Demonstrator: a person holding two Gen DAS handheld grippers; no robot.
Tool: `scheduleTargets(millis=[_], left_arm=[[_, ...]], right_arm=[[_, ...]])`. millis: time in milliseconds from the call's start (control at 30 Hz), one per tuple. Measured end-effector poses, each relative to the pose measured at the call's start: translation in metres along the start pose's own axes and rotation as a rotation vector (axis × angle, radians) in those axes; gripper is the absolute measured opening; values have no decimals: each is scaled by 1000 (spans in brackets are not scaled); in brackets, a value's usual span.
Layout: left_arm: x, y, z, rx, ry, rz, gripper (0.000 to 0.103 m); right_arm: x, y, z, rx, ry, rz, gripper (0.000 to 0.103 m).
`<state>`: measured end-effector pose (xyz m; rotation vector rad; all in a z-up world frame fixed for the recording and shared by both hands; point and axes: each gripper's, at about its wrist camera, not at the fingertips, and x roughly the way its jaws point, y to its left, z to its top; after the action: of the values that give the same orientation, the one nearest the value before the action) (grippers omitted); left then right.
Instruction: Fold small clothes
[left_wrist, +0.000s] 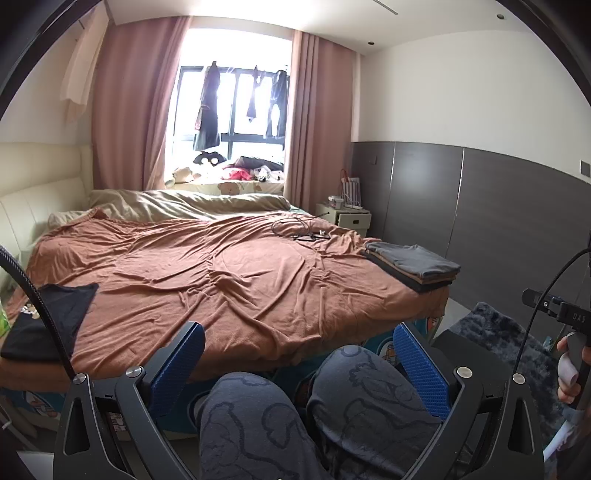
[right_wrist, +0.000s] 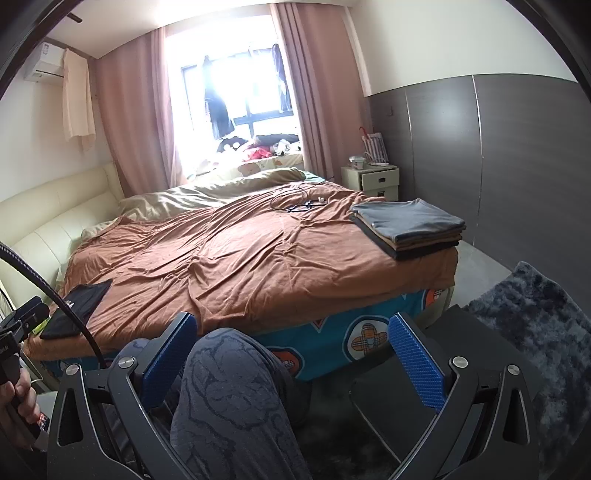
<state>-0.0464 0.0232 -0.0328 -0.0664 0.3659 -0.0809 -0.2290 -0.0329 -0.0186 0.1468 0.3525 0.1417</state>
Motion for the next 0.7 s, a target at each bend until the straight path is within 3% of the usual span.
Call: scheduleTargets(millis=[700], left_arm=[[-11, -12, -1, 17, -10, 3, 103]], right_arm=[[-9, 3, -8, 13, -19, 11, 103]])
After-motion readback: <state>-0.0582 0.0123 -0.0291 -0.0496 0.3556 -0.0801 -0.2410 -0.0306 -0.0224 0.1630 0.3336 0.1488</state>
